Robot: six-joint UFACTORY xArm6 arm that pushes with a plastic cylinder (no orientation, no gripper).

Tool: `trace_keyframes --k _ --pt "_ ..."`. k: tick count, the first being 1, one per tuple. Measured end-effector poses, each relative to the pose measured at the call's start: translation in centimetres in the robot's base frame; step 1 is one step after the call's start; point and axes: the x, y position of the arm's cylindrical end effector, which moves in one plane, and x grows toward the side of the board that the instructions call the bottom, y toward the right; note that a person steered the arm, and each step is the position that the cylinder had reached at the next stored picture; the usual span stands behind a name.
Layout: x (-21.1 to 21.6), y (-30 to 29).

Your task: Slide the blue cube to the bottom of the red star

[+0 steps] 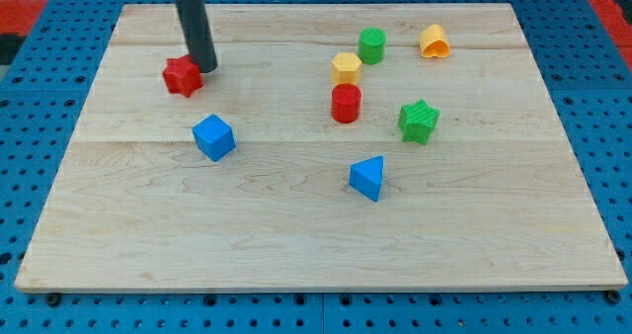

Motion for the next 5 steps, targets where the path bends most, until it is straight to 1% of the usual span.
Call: trace_keyframes --k 1,2,3,4,5 --pt "1.1 -0.9" --pt "1.8 4.5" --pt "6.0 5.1" --pt "9.0 5.1" --pt "9.9 3.6"
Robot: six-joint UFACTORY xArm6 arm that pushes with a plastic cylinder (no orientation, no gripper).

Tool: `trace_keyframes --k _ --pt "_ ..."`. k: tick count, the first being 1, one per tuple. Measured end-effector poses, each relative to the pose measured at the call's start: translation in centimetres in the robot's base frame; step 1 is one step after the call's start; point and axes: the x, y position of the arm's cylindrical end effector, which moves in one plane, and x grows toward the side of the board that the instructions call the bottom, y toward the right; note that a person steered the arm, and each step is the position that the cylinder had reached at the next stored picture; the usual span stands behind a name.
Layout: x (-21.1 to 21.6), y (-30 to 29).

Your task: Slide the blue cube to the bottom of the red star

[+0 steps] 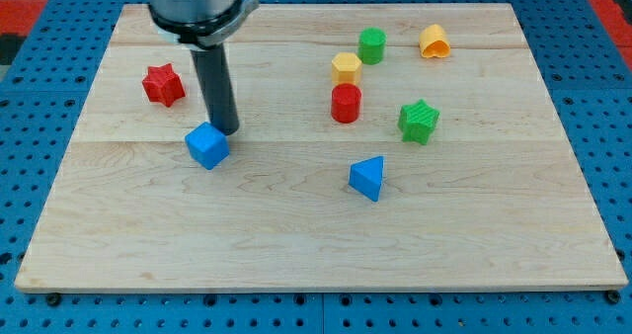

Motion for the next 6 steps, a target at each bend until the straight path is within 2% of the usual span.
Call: trace_keyframes --k 2,3,4,5,6 --pt "1.5 2.3" --pt "4.9 2.2" --pt "5.3 -1.5" --pt "5.3 -1.6" --pt "5.3 1.4"
